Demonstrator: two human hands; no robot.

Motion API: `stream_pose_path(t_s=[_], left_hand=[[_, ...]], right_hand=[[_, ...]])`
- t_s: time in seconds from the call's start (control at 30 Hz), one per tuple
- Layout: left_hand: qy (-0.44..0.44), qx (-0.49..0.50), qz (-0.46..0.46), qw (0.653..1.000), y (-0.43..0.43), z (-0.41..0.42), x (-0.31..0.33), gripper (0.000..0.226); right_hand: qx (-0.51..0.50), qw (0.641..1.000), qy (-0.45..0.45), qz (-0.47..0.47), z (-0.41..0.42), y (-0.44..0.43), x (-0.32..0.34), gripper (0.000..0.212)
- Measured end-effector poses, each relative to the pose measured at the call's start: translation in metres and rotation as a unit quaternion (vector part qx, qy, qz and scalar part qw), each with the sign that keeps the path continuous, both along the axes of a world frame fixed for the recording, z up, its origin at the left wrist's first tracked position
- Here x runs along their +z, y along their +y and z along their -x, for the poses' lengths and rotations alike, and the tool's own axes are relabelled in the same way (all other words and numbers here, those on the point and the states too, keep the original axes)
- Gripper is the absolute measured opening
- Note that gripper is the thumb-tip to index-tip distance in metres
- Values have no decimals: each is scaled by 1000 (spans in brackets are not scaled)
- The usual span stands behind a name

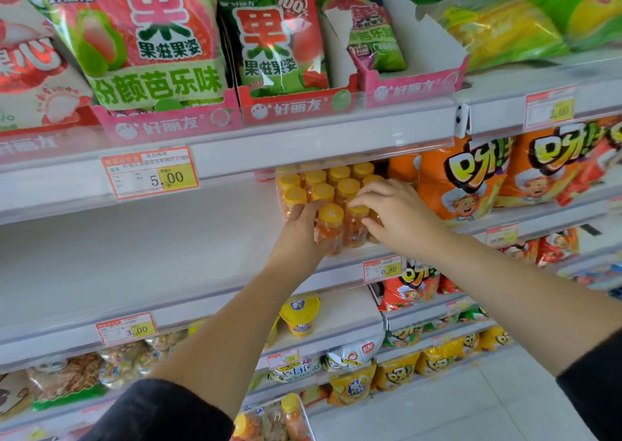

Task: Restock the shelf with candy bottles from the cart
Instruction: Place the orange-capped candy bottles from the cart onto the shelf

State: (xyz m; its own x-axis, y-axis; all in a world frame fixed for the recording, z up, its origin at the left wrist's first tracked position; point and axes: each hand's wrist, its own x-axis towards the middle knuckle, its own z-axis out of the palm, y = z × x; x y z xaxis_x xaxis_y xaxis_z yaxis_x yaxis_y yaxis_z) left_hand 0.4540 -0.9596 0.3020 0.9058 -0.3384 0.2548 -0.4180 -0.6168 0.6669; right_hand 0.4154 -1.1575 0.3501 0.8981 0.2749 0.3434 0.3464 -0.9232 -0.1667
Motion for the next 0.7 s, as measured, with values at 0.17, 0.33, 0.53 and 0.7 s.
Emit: stream_pose_path(t_s=[0.17,0.33,0.53,0.7], left_hand=[[-18,24,6,1000,-6,-4,-6,62],[-26,31,21,999,-6,-1,-8,68],[-59,20,74,995,22,32,2,53],[-64,25,68,995,97,93,-24,29]], right_hand=[[3,999,45,-23,2,-1,-5,35],[1,999,43,-24,3,-1,-9,36],[52,991,-112,-49,26,24,-15,24],[133,983,-25,-122,63,88,-52,17]])
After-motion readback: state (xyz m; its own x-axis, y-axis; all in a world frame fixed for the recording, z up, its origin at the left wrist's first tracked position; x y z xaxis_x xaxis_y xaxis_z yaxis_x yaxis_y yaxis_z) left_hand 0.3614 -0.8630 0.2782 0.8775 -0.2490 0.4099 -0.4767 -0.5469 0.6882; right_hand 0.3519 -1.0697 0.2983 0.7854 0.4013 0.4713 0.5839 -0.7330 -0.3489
